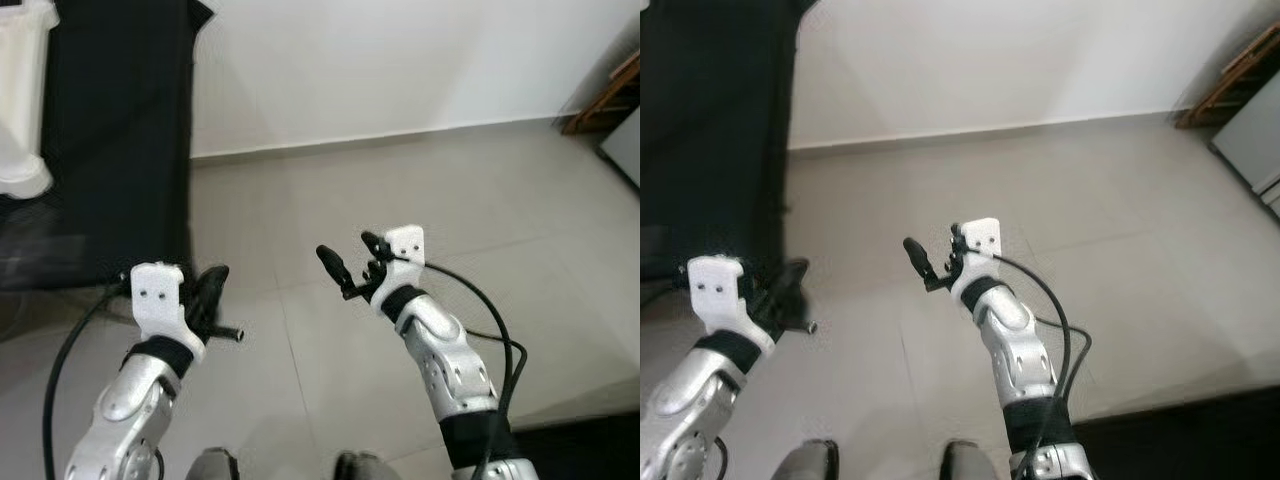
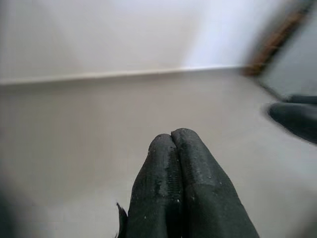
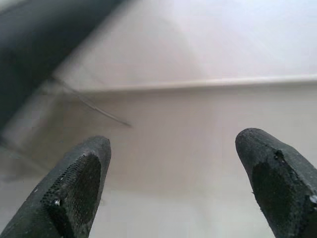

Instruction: Building children table

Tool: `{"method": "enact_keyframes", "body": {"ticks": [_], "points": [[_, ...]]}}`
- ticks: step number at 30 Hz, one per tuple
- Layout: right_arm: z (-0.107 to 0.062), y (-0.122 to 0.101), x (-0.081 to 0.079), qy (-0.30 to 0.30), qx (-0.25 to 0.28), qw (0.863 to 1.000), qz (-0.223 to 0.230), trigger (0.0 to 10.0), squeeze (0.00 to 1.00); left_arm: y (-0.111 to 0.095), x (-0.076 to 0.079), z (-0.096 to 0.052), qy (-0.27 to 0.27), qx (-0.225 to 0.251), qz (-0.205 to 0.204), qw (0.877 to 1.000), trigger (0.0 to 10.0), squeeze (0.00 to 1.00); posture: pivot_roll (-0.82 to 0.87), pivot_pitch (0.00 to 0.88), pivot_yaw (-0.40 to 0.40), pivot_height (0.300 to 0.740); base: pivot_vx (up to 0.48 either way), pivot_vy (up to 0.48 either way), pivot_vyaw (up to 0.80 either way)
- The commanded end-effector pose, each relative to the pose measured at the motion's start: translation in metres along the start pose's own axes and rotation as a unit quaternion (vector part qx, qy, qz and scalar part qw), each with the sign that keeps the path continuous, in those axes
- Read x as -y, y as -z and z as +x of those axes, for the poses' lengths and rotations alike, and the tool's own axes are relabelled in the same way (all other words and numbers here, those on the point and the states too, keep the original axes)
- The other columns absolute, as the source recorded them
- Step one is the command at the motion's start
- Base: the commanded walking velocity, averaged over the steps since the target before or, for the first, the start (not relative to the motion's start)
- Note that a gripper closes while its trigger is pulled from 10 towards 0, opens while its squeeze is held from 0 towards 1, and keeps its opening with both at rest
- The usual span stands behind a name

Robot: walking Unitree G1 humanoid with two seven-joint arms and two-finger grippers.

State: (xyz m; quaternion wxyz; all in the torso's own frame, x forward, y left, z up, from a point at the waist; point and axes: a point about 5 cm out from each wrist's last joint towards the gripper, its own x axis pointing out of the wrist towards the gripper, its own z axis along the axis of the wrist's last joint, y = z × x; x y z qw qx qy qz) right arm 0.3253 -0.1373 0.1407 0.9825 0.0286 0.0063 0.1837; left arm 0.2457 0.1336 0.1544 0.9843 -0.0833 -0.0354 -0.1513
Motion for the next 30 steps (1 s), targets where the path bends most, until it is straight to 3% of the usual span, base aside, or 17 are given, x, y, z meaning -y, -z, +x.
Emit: {"method": "enact_keyframes", "body": {"ticks": [1,10,17,30], "points": [[-0.002,0.002,0.001,0.013,-0.002,1.0,0.001,10.0,0.0,0.009,-0.004,-0.001,-0.013,-0.016,0.022,1.0,10.0,0.0,-0.02,0.246,-0.124,0.74,0.0,0.0,0.0],[-0.003,0.008,0.011,0.051,-0.007,0.998,0.041,10.0,0.0,0.017,-0.005,0.004,-0.012,-0.021,0.03,0.999,10.0,0.0,-0.02,0.229,-0.123,0.74,0.0,0.0,0.0],[-0.001,0.01,0.011,0.051,-0.016,0.998,0.037,10.0,0.0,0.018,-0.004,0.007,-0.001,-0.016,0.035,0.999,10.0,0.0,-0.02,0.215,-0.122,0.74,0.286,0.0,-0.52],[0.003,0.009,0.01,0.047,-0.015,0.998,0.047,10.0,0.0,0.021,-0.003,0.011,0.006,-0.009,0.04,0.999,10.0,0.0,-0.02,0.222,-0.116,0.74,0.335,0.0,0.0]]}}
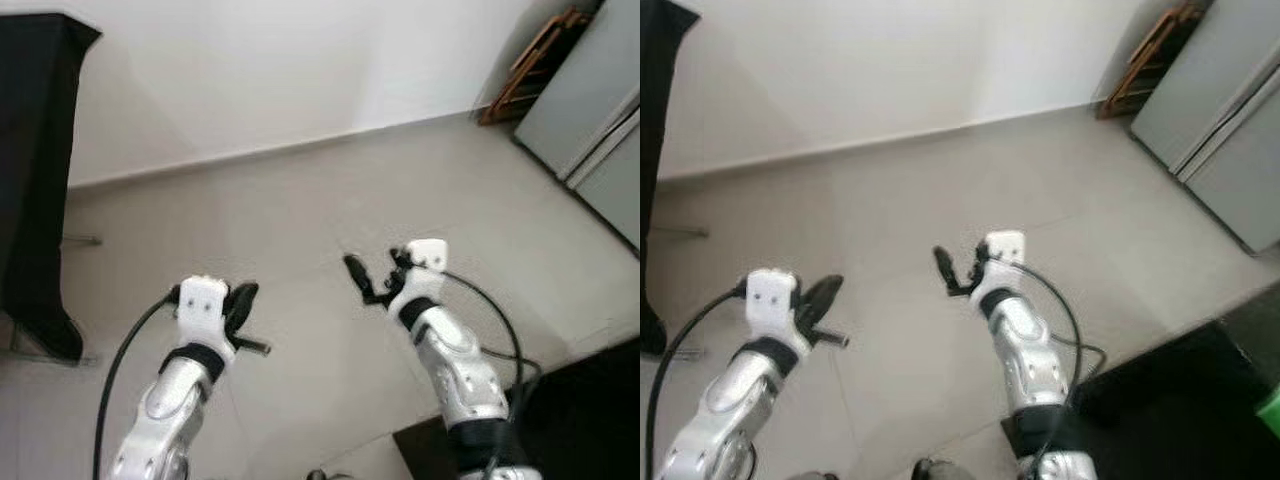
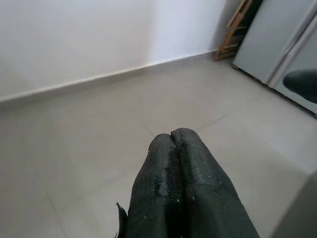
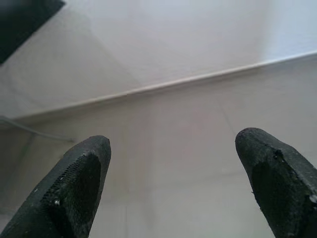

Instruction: Building children table

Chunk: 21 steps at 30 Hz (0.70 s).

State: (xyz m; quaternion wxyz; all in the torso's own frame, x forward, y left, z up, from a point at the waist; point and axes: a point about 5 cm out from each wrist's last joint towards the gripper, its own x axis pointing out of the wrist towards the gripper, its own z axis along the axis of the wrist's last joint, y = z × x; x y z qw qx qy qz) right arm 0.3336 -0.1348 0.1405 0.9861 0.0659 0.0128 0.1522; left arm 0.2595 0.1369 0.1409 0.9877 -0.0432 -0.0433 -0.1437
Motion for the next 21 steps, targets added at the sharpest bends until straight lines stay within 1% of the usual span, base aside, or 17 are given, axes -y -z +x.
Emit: {"method": "enact_keyframes", "body": {"ticks": [1,14,21], "points": [[-0.0052,0.0081,0.0099,0.016,-0.016,1.0,0.009,10.0,0.0,0.0067,0.007,0.0001,0.013,-0.011,-0.001,1.0,10.0,0.0,-0.02,0.222,-0.116,0.74,0.337,0.0,0.0],[-0.0034,0.0073,0.0105,0.012,-0.017,1.0,0.012,10.0,0.0,0.0064,0.007,0.0015,0.014,-0.004,-0.001,1.0,10.0,0.0,-0.02,0.228,-0.12,0.74,0.348,0.0,0.0],[-0.0012,0.0069,0.0082,-0.005,-0.019,1.0,0.011,10.0,0.0,0.0059,0.005,0.0031,0.009,-0.001,-0.002,1.0,10.0,0.0,-0.02,0.225,-0.115,0.74,0.353,0.0,0.0]]}}
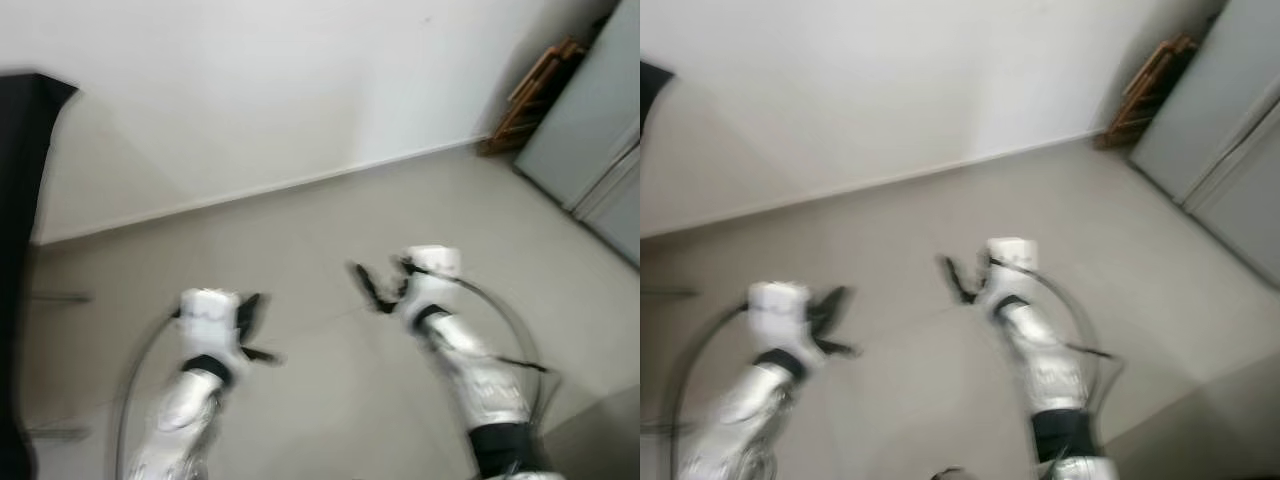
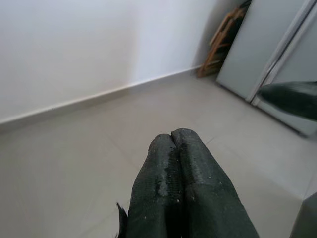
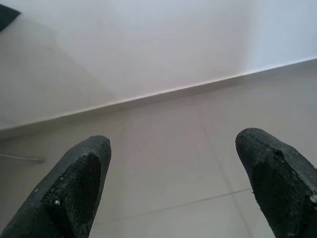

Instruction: Building children table

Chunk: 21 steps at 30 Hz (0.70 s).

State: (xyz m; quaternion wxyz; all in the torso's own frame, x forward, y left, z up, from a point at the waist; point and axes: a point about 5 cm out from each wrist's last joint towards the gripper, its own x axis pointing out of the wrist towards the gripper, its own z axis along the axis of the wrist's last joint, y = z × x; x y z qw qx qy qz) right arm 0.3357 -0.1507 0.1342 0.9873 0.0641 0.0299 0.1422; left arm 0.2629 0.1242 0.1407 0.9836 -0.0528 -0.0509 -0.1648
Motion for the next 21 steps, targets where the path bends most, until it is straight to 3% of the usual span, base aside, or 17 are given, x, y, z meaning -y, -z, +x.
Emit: {"method": "enact_keyframes", "body": {"ticks": [1,12,21], "points": [[0.002,0.003,-0.009,-0.018,-0.003,1.0,0.009,10.0,0.0,0.004,-0.007,-0.004,-0.013,-0.008,0.007,1.0,10.0,0.0,-0.02,0.225,-0.115,0.74,0.356,0.0,0.0],[0.004,-0.008,-0.014,-0.039,0.025,0.999,0.004,10.0,0.0,-0.003,-0.014,0.0,-0.036,0.006,0.002,0.999,10.0,0.0,-0.02,0.223,-0.112,0.74,0.361,0.0,0.0],[0.013,-0.036,-0.025,-0.068,0.075,0.995,-0.017,10.0,0.0,-0.025,-0.019,0.011,-0.038,0.039,0.01,0.998,10.0,0.0,-0.01,0.221,-0.108,0.74,0.368,0.0,0.0]]}}
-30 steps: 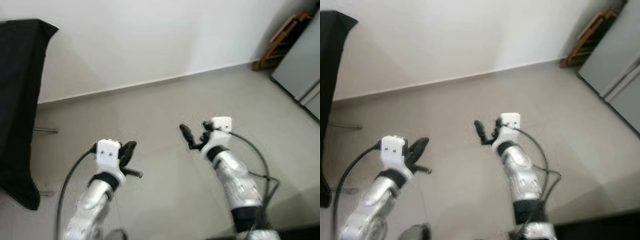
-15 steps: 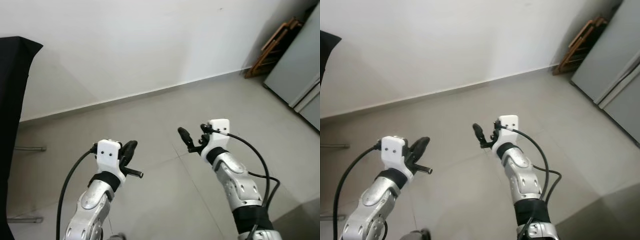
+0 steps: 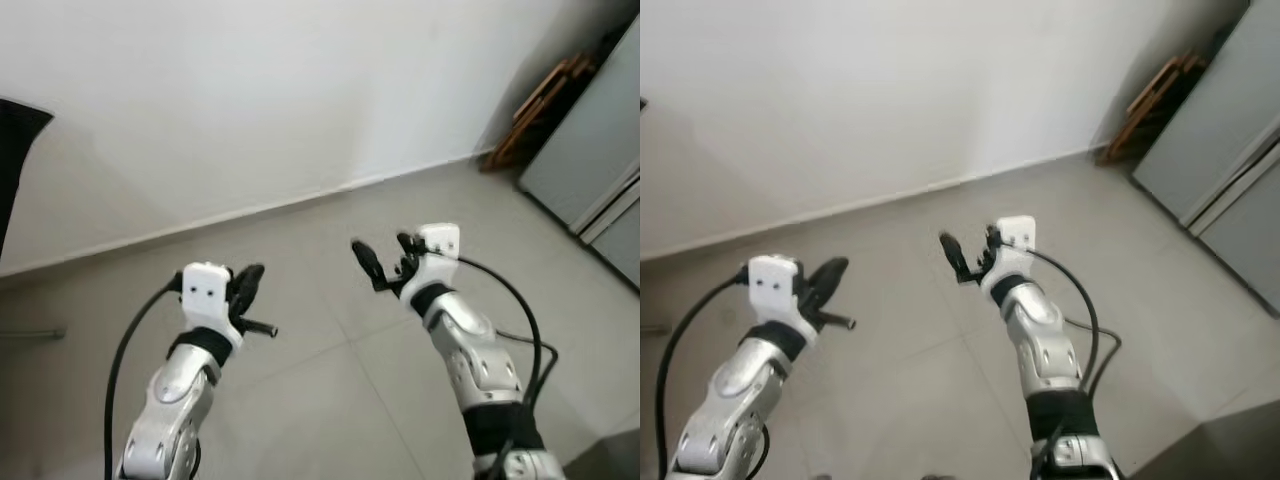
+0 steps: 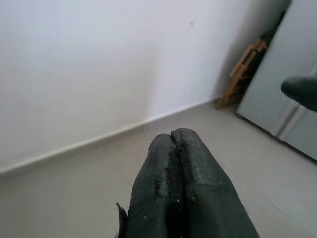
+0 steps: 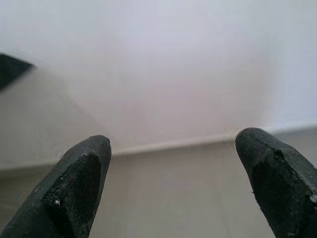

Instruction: Building children table

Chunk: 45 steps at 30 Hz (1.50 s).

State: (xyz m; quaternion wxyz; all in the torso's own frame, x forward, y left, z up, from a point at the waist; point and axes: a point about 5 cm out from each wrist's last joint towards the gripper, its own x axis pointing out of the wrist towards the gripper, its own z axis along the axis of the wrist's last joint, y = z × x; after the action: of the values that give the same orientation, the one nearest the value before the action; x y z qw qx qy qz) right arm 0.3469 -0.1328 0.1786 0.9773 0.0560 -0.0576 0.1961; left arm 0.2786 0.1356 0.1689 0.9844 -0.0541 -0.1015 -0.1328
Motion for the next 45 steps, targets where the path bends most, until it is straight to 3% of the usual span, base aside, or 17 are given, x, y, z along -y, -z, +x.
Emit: {"method": "enact_keyframes", "body": {"ticks": [1,5,20,28,45], "points": [[0.0,0.004,-0.007,-0.011,-0.003,1.0,0.002,10.0,0.0,0.0,-0.006,-0.002,-0.009,-0.007,0.002,1.0,10.0,0.0,-0.01,0.22,-0.109,0.74,0.368,0.0,0.0],[0.002,-0.001,-0.01,-0.019,0.005,1.0,-0.009,10.0,0.0,-0.014,-0.007,0.006,-0.016,0.019,-0.023,0.999,10.0,0.0,-0.01,0.218,-0.111,0.74,0.369,0.0,0.0],[0.007,-0.013,-0.014,-0.038,0.023,0.998,-0.046,10.0,0.0,-0.041,-0.008,0.015,-0.007,0.056,-0.009,0.998,10.0,0.0,-0.01,0.208,-0.115,0.74,0.367,0.0,0.0],[0.015,-0.038,-0.011,-0.084,0.048,0.993,-0.07,10.0,0.0,-0.057,-0.008,0.018,-0.003,0.079,0.003,0.997,10.0,0.0,0.0,0.201,-0.12,0.74,0.369,0.0,0.68],[0.015,-0.062,-0.021,-0.171,0.079,0.978,-0.091,10.0,0.0,-0.064,-0.006,0.018,0.0,0.083,0.02,0.996,10.0,0.0,0.0,0.202,-0.12,0.74,0.364,0.0,0.8]]}}
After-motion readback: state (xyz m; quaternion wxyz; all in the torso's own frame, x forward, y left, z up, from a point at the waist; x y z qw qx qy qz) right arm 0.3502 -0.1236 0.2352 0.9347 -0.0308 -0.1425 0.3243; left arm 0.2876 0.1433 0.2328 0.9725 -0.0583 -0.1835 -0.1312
